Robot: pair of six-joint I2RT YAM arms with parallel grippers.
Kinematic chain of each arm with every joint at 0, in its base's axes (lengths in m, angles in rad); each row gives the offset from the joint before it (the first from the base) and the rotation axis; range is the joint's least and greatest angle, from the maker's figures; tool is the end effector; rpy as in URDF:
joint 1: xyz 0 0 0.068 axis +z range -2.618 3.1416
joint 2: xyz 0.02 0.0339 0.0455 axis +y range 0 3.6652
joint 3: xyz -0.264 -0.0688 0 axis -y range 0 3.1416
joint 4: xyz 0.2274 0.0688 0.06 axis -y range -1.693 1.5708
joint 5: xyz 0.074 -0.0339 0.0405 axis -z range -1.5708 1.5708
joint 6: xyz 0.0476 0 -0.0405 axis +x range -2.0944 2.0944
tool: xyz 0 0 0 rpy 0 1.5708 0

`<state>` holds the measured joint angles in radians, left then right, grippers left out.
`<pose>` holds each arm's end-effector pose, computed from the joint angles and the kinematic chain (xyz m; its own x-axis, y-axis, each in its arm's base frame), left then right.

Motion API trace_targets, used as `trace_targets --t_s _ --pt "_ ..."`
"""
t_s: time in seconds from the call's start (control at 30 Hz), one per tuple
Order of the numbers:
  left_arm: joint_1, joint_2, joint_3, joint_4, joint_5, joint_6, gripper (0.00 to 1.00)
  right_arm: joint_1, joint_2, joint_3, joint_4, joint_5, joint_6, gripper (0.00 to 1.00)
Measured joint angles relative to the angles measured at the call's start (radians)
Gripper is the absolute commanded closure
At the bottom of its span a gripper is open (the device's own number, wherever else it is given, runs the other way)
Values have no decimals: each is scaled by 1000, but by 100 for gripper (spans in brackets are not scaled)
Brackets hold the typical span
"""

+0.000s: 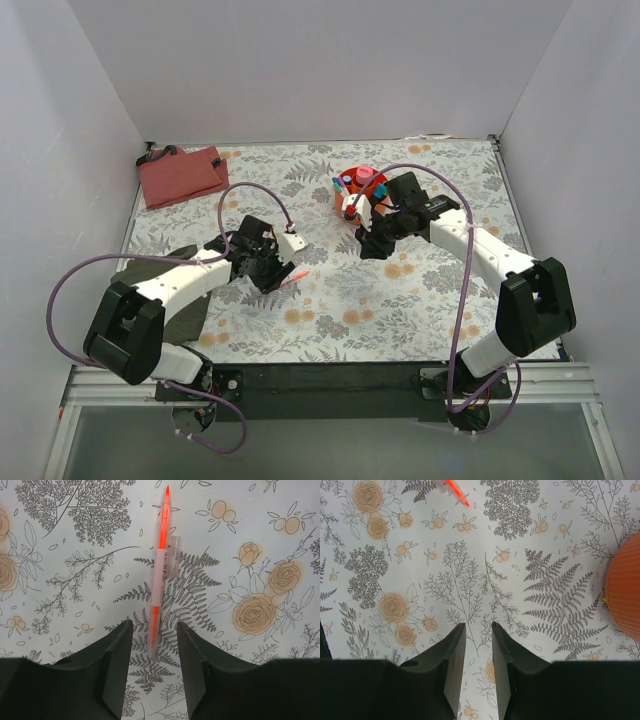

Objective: Sort the stationery into containers
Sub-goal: Pick up the pen from the center of the board.

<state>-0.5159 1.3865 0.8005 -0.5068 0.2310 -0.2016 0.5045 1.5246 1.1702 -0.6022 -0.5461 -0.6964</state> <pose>0.2118 -0.1326 0.1904 -0.8712 0.2700 -0.4100 0.4056 0.8664 -0.2913 0.2577 0.1705 0.2609 -0.1158 -0.6901 -0.7144 -0.9768 0.2095 -0.0441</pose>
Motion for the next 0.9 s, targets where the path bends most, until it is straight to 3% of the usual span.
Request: trace_targets --t_s 0.5,0.9 --pt "0 115 -11 116 16 0 67 0 10 -2 10 -4 -16 66" --pt "3 55 -131 253 39 1 77 0 19 -42 66 -47 -8 68"
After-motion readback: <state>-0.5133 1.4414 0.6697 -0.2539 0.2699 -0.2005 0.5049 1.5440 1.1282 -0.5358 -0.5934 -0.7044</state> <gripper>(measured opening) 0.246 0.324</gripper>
